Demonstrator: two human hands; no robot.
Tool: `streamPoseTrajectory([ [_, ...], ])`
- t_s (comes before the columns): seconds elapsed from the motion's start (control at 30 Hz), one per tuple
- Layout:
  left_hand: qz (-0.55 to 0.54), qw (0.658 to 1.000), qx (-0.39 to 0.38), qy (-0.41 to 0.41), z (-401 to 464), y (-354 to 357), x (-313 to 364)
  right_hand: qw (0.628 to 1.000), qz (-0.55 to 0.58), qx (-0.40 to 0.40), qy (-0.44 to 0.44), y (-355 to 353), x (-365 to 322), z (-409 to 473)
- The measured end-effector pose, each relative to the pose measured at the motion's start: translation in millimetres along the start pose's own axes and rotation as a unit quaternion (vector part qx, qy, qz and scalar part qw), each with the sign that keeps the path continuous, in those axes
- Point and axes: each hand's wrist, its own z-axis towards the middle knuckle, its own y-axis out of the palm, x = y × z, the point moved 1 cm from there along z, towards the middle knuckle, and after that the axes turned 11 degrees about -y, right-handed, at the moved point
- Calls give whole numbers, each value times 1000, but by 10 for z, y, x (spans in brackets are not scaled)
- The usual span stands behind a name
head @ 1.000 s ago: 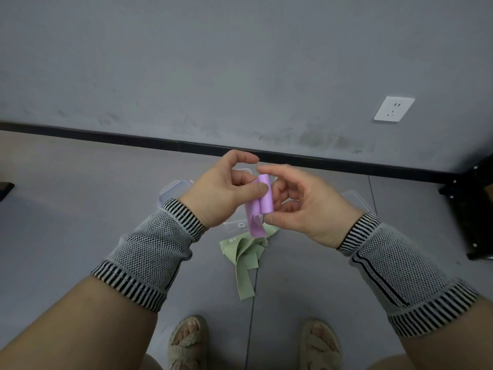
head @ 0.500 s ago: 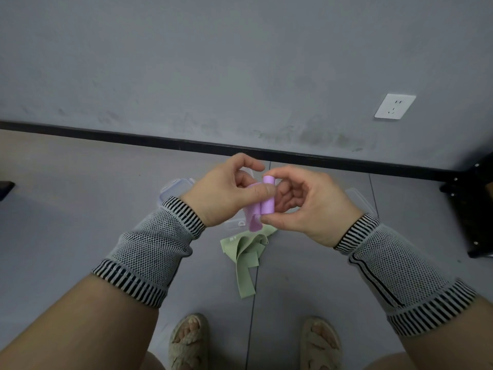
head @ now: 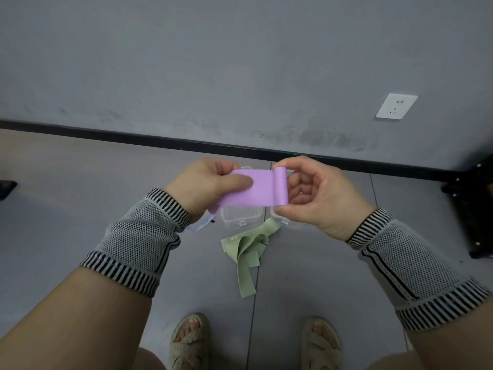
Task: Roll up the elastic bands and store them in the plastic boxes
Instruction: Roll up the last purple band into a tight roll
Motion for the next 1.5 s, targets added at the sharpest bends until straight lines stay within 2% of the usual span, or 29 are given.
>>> streamPoseTrajectory([
  [0.1,-54,998,-25,-12,-5,-2,12,1000,-17,5,-4,-3,12,-4],
  [0.27,18,999,49,-10,-3,-2,16,999,-31,18,0,-9,24,-16],
  [0.4,85,991,93,41,8,3,18,998,-45,40,-7,-24,36,-11],
  [0.5,151,970,166,87,23,-12,11,996,-68,55,-18,-35,53,-7],
  [0.6,159,950,225,145,4,49,19,995,-72,66,-16,-25,67,10],
  [0.67,95,958,205,175,-17,101,32,995,-74,72,-15,-29,66,19],
  [0.73,-16,974,139,179,-47,144,47,994,-74,77,-13,-44,60,20],
  [0.83,-150,978,39,140,-63,180,35,993,-80,80,-11,-50,60,17],
  [0.9,-187,974,13,128,-63,182,35,993,-79,84,-12,-50,57,17],
  [0.97,-178,975,47,127,-63,172,43,994,-72,84,-13,-58,50,14],
  [1.03,-98,979,134,119,-17,134,8,995,-62,73,-9,-49,39,11],
  [1.1,-30,981,171,88,35,100,-41,997,-56,54,-6,-16,41,7],
  [1.17,-15,986,158,47,49,122,-49,998,-58,37,-1,22,44,6],
  [1.3,-76,984,157,-22,43,216,31,998,-52,22,4,58,36,14],
  [1.37,-84,987,132,-42,22,244,71,999,-50,21,7,61,35,10],
  [1.5,3,998,60,-8,12,271,64,997,-70,11,-2,71,29,1],
])
